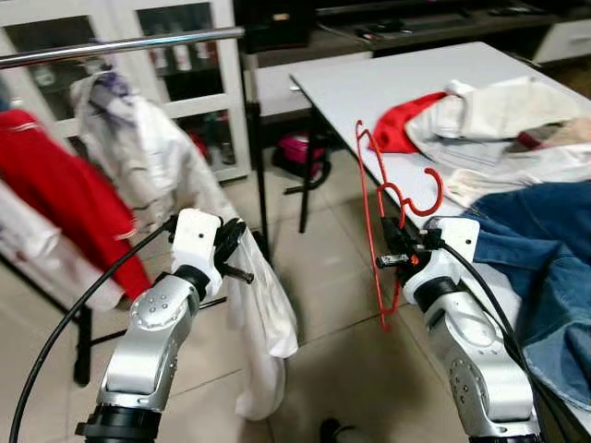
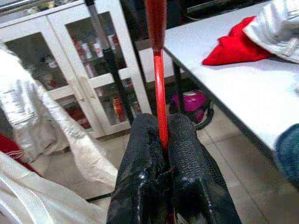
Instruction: Hang hanger
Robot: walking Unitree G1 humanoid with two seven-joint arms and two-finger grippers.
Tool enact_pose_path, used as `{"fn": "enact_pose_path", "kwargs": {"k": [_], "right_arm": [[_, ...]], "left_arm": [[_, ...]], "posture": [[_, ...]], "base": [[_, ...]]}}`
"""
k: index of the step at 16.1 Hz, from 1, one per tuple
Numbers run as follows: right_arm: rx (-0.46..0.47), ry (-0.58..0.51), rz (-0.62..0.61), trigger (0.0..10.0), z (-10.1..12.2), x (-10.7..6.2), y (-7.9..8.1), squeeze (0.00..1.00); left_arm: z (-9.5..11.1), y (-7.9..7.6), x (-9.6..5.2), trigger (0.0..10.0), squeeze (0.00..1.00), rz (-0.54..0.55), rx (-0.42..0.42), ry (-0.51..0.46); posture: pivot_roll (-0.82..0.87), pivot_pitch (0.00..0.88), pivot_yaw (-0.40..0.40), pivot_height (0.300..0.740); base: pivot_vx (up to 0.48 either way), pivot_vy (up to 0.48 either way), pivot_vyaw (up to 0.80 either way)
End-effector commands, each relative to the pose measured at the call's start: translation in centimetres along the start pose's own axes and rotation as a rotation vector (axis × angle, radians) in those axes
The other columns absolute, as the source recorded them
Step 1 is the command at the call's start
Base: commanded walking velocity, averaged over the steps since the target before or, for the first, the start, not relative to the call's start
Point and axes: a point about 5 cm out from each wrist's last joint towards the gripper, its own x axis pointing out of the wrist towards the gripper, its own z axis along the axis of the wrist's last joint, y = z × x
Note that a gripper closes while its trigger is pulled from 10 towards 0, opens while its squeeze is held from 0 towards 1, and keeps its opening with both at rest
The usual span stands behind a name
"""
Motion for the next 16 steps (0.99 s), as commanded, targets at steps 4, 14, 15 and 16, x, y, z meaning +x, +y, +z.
{"fn": "enact_pose_path", "kwargs": {"k": [4,14,15,16], "right_arm": [[-0.009,-0.018,0.009,10.0,0.52,-0.16,0.14,0.0],[0.004,-0.012,0.01,10.0,0.26,-0.13,0.4,0.0],[0.005,-0.012,0.007,10.0,0.25,-0.15,0.39,0.0],[0.006,-0.012,0.004,10.0,0.23,-0.17,0.37,0.0]], "left_arm": [[1.15,-0.53,0.38,10.0,0.0,-0.021,0.01,-0.051],[1.21,0.04,0.52,10.0,0.0,-0.012,0.007,-0.049],[1.24,0.07,0.6,10.0,0.0,-0.014,0.009,-0.049],[1.27,0.11,0.74,10.0,0.0,-0.015,0.011,-0.048]], "posture": [[0.01,0.015,0.035,0.74],[0.01,0.01,0.046,0.74],[0.01,0.01,0.046,0.74],[0.01,0.009,0.05,0.74]], "base": [[0.0,0.0,-0.8],[0.0,0.266,-0.8],[0.0,0.439,-0.8],[0.0,0.439,-0.8]]}}
